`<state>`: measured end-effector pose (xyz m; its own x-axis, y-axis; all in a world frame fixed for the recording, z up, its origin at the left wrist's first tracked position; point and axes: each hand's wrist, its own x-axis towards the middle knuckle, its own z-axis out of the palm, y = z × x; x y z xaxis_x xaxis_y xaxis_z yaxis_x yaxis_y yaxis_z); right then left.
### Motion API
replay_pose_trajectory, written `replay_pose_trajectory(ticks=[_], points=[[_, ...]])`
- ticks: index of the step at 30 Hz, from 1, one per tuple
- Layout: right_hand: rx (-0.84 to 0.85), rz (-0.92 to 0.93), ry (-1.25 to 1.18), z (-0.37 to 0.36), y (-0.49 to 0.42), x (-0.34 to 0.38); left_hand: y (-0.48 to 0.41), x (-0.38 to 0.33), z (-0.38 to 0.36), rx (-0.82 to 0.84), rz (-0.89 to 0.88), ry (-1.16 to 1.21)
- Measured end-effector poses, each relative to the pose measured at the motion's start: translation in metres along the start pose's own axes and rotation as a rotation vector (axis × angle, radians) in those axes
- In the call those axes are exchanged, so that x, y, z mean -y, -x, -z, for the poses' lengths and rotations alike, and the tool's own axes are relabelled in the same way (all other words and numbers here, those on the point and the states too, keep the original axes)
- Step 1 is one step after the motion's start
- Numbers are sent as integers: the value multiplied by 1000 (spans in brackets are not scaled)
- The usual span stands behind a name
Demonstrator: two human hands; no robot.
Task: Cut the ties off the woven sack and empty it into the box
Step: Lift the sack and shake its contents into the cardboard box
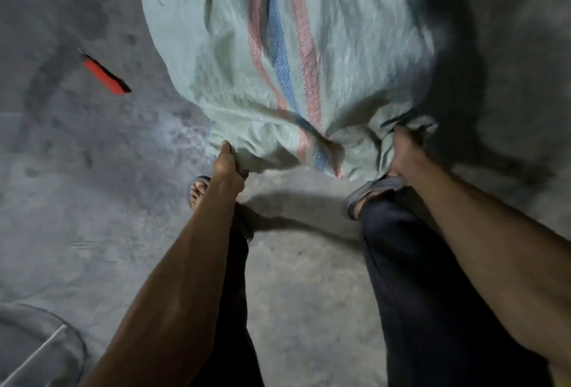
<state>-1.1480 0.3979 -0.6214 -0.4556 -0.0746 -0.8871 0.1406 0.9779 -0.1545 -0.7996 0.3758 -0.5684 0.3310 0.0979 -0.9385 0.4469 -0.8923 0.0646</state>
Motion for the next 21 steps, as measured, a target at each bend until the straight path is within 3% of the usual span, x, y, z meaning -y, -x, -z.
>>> replay_pose_trajectory(ticks=[2, 6, 9, 16, 21], points=[[-13, 66, 43, 7, -5, 17, 31, -13, 8, 21, -53, -25], [-107, 247, 147, 27, 153, 104, 134, -44, 30, -9, -182, -56], [-52, 331, 167, 64, 242, 132, 232, -55, 59, -52, -300, -183], [-4, 400, 107, 152, 434, 190, 430, -67, 112, -20, -403, 57], [75, 458, 7, 166, 532, 257, 503, -115, 127, 37, -407, 167]])
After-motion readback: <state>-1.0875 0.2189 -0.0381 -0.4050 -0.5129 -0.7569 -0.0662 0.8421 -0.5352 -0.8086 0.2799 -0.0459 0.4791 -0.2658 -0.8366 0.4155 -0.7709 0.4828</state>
